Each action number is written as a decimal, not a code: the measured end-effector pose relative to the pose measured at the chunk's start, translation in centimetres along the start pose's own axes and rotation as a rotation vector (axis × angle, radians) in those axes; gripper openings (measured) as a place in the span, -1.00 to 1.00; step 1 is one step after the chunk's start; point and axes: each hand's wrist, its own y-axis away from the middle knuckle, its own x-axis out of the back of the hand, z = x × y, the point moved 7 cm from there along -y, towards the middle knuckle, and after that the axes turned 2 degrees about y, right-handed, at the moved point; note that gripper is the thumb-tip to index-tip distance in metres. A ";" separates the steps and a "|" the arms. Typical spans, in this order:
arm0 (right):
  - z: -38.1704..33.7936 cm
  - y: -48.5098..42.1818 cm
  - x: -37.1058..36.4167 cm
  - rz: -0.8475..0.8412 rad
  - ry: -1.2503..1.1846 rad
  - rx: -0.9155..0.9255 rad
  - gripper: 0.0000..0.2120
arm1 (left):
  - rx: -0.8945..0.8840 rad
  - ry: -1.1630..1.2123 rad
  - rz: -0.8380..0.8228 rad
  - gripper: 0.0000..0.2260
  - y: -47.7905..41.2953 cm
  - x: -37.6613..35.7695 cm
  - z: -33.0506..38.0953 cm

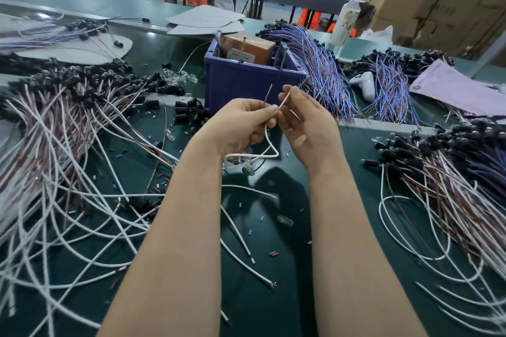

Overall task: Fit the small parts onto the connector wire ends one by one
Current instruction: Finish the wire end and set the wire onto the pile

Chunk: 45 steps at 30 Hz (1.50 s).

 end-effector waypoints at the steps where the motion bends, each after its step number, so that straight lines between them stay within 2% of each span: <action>1: 0.0 0.0 0.0 -0.002 -0.013 -0.002 -0.83 | 0.007 -0.002 -0.006 -0.81 0.0 -0.1 -0.1; 5: 0.1 0.2 0.0 -0.032 -0.089 -0.062 -0.83 | 0.025 -0.018 -0.041 -0.81 -0.1 -0.1 -0.2; 9: 0.4 0.5 -0.2 -0.097 -0.252 -0.109 -0.73 | 0.039 0.022 -0.087 -0.80 0.0 -0.3 -0.3; 15: 1.2 0.6 0.0 -0.047 -0.368 -0.131 -0.87 | 0.042 0.008 -0.094 -0.82 -0.1 -0.4 -0.3; 17: 1.1 0.3 0.4 0.039 -0.299 -0.073 -0.86 | 0.032 -0.050 -0.049 -0.81 -0.2 -0.3 -0.4; 20: 0.7 0.1 1.1 0.180 -0.053 0.061 -0.80 | 0.021 -0.288 0.049 -0.76 -0.5 0.0 -0.6; 23: 0.3 0.2 1.4 0.253 0.121 0.169 -0.80 | 0.005 -0.500 0.166 -0.74 -0.9 0.2 -0.6; 25: 0.4 0.3 1.2 0.264 0.182 0.161 -0.84 | -0.018 -0.552 0.248 -0.75 -1.1 0.4 -0.4; 27: 1.0 0.3 0.5 0.186 0.230 0.057 -0.85 | -0.047 -0.535 0.331 -0.79 -1.2 1.0 -0.2; 30: 2.5 0.7 -1.1 -0.039 0.411 -0.151 -0.75 | -0.096 -0.441 0.463 -0.82 -1.0 2.4 0.3; 35: 2.2 1.2 -2.9 -0.261 0.561 -0.151 -0.80 | -0.165 -0.236 0.588 -0.78 -0.4 3.8 0.9; 37: 2.0 1.1 -3.3 -0.271 0.559 -0.113 -0.84 | -0.174 -0.202 0.590 -0.80 -0.5 3.8 1.1; 40: 1.6 0.6 -3.6 -0.177 0.646 -0.012 -0.88 | -0.158 -0.183 0.571 -0.84 -0.7 3.4 1.2; 45: 1.2 0.1 -4.7 -0.108 0.731 0.146 -0.78 | -0.091 -0.203 0.511 -0.67 -1.1 3.0 1.6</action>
